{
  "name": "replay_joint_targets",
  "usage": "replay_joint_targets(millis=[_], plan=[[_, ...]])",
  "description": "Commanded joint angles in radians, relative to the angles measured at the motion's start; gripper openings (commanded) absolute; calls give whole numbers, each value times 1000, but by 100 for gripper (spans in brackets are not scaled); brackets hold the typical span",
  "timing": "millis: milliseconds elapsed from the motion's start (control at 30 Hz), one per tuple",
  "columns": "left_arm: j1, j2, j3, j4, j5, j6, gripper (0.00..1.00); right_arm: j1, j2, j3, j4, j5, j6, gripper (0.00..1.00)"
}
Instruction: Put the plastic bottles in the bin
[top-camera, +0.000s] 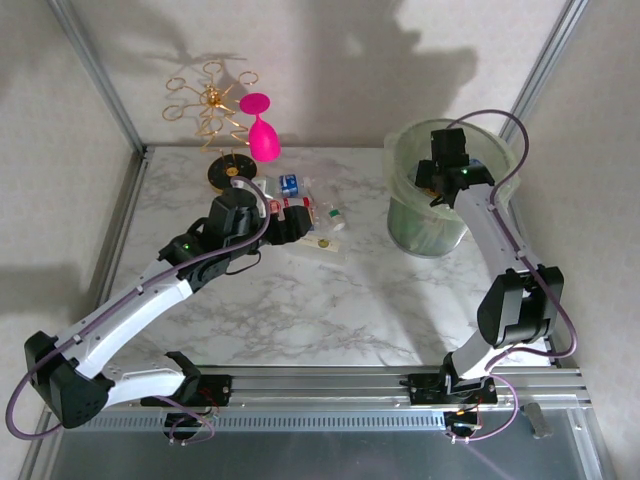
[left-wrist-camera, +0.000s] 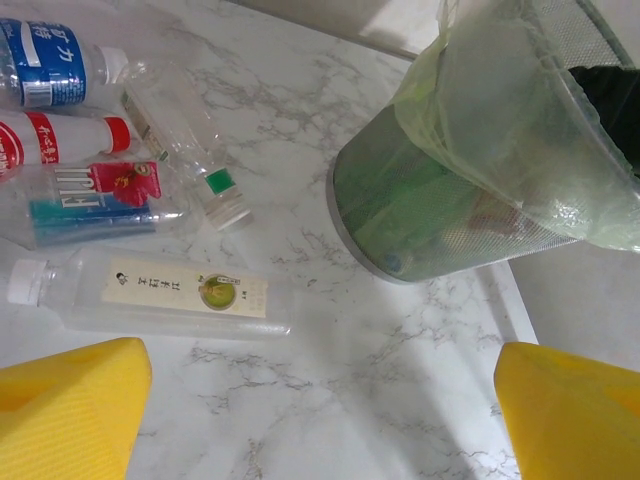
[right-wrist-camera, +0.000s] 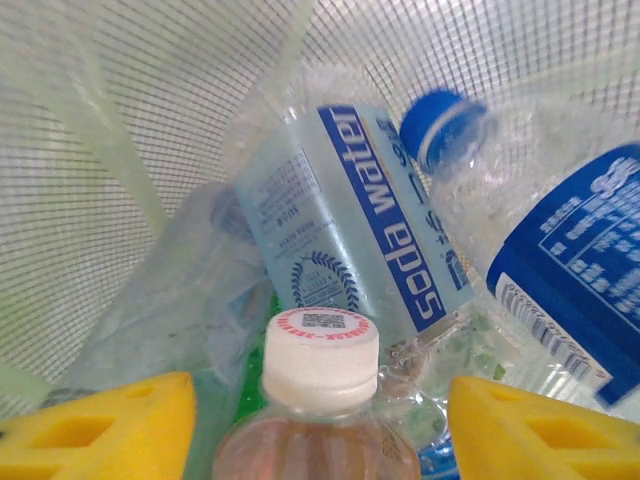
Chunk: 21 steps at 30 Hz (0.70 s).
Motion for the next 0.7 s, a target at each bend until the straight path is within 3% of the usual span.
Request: replay_joint_targets(millis=[0,200,400,533,667], plan=[[18,-36,-2,2,-18,17,89,19,-70,108,-56,16,-5,72],[59,-36,-22,-14,-40,-20,90,109,-147,133,-42,11,-37,73],[269,5,-112,-53,19,-204,90,250,-282,39,62,-80,-59,70],[366,1,-187,-73,-3,-332,89,342,-271,27,42,-162,-95,70],[400,-47,-219,-89,-81,-376,89,431,-196,31,-21,-177,-160,70]])
